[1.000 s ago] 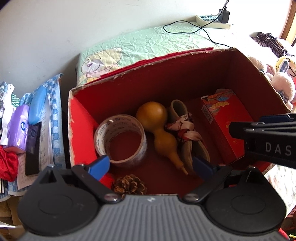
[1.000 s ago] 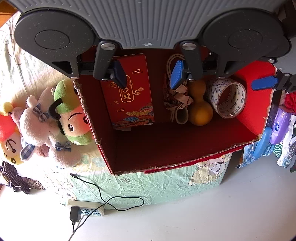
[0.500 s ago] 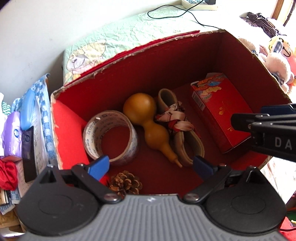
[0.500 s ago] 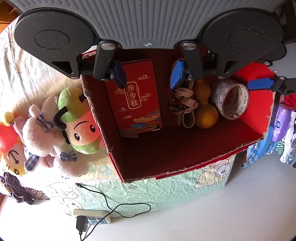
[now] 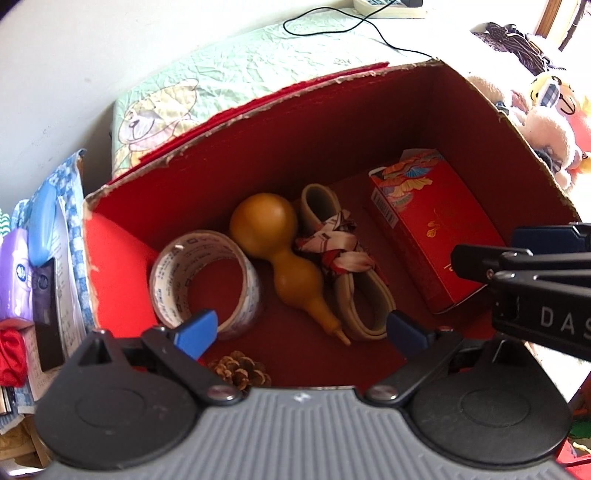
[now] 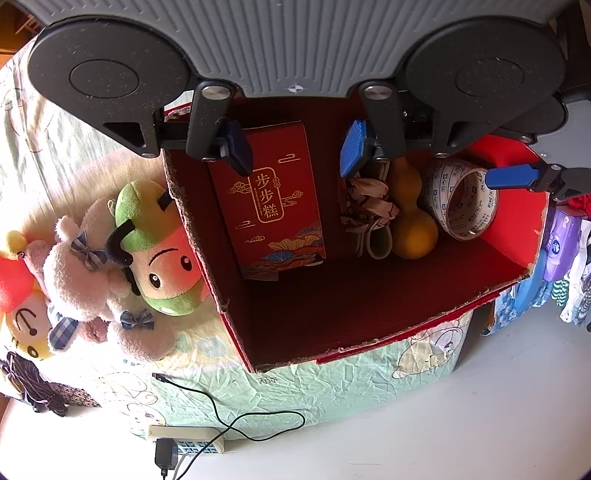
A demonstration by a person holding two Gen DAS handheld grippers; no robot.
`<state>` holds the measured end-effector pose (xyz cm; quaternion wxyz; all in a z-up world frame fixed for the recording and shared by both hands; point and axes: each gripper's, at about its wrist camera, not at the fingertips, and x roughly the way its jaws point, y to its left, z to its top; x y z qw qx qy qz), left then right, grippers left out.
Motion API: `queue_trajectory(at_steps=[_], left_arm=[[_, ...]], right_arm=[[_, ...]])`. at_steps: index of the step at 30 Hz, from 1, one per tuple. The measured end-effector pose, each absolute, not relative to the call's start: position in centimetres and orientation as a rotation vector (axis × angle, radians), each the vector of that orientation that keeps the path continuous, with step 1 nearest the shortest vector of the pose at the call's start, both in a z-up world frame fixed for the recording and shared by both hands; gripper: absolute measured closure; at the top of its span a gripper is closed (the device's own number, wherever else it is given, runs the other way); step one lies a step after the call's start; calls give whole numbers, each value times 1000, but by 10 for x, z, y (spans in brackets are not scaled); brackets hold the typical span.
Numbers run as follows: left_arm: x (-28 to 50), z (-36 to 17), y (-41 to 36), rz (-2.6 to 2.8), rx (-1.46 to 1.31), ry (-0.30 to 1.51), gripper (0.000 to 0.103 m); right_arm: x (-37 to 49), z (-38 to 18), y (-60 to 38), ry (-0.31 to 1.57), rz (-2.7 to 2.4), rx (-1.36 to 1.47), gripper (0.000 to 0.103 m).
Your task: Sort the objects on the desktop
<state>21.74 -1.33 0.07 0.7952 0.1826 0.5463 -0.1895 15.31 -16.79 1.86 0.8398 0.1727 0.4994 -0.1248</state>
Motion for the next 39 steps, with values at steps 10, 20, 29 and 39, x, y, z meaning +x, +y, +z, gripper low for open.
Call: queue_trajectory(at_steps=[10,20,29,39], left_arm=[[223,-3,-17,-414,407,1178,4],[221,-4,-8,-412,391,1190,4],[222,-6,-8,-406,415,1184,4],[223,-8,-5,-392,426,1186,4]], right_arm=[[151,17,-173,1064,-267,396,48],[152,15,-171,1074,-259,397,48],[153,14,-169,1077,-250,401,48],[155,14,-167,1077,-254,395,48]])
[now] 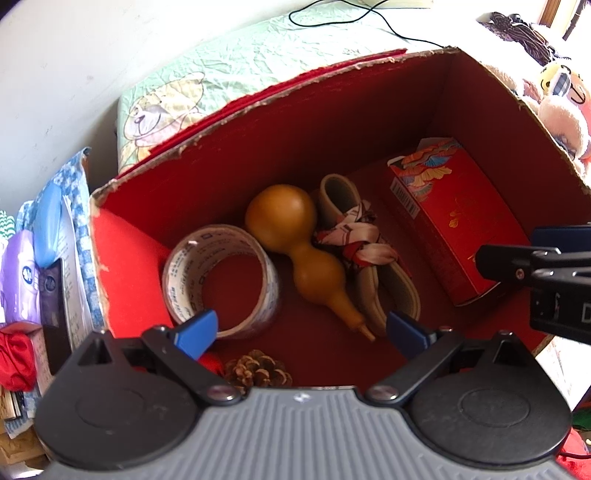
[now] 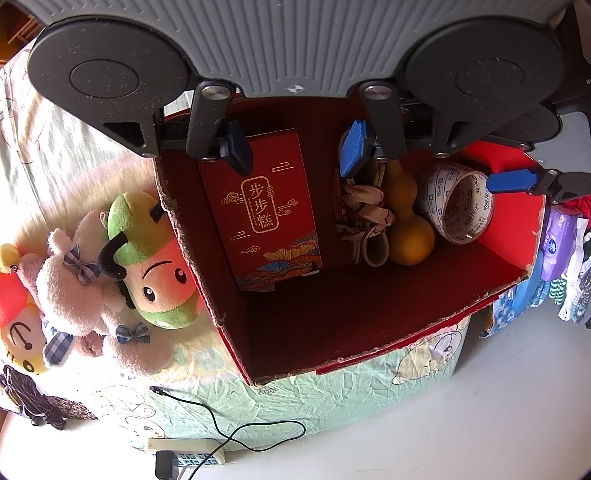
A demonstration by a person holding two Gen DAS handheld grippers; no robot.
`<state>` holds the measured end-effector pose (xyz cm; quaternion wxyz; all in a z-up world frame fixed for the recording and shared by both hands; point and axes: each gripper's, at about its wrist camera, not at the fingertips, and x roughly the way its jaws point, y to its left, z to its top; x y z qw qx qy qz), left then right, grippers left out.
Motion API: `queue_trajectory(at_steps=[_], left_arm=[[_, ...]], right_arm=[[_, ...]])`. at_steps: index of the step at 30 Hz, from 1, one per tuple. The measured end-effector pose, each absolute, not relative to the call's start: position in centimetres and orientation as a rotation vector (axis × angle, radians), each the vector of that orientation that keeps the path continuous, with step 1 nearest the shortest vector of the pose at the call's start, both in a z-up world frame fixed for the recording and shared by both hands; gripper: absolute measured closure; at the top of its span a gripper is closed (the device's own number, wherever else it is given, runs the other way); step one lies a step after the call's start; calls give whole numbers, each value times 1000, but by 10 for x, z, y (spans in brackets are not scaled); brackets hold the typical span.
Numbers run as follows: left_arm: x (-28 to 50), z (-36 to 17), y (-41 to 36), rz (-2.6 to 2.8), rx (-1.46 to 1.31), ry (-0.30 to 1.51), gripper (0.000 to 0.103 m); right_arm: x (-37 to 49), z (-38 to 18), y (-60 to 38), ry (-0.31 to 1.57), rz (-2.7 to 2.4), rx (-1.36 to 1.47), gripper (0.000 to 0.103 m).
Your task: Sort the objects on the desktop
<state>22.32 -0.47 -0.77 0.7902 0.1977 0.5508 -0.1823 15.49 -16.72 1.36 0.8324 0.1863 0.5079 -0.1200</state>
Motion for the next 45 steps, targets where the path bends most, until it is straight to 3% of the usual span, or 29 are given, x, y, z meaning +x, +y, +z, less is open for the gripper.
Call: queue_trajectory(at_steps=[33,45], left_arm=[[227,-11,-2,-400,523,1148,4],[226,-9,-2,-398,513,1134,4]], right_arm=[[156,13,-154,1069,-231,389,48],[156,14,-154,1068,-228,403,58]])
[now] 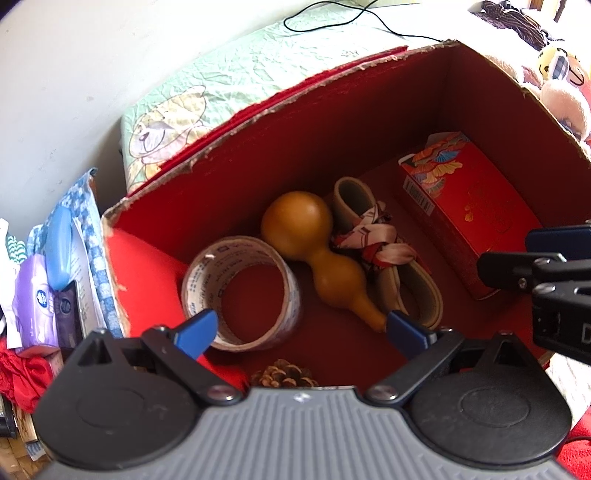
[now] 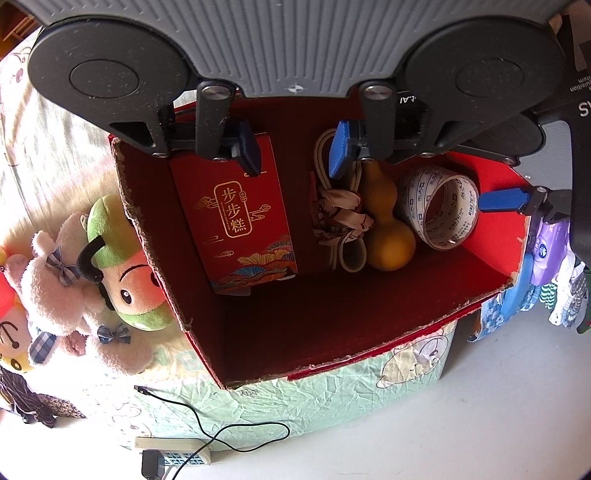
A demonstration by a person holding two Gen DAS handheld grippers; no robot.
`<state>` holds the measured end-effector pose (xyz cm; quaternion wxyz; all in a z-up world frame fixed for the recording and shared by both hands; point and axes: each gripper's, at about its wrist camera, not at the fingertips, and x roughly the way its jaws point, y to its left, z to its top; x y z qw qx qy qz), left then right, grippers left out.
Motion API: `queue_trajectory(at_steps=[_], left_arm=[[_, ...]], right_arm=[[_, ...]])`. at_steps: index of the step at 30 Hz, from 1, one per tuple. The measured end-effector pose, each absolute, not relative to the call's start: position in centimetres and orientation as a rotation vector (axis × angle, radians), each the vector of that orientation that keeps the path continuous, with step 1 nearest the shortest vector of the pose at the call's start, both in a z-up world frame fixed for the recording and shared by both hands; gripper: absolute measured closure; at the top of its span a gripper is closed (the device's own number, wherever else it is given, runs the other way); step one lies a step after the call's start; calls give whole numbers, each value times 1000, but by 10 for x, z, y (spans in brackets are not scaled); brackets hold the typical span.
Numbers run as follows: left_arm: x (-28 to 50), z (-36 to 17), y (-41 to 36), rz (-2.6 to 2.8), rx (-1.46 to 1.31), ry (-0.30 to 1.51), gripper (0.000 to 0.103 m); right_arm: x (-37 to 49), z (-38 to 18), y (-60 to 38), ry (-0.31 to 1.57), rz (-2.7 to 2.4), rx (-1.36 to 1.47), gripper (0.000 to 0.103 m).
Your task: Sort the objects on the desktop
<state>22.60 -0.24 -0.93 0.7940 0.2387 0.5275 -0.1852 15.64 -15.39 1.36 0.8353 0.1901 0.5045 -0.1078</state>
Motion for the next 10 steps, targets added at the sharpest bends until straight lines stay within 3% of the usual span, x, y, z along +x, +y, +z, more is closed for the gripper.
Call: queue_trajectory(at_steps=[10], left_arm=[[225,-6,-4,-396,514,1112,5]], right_arm=[[157,13,-155,1067,-225,404,58]])
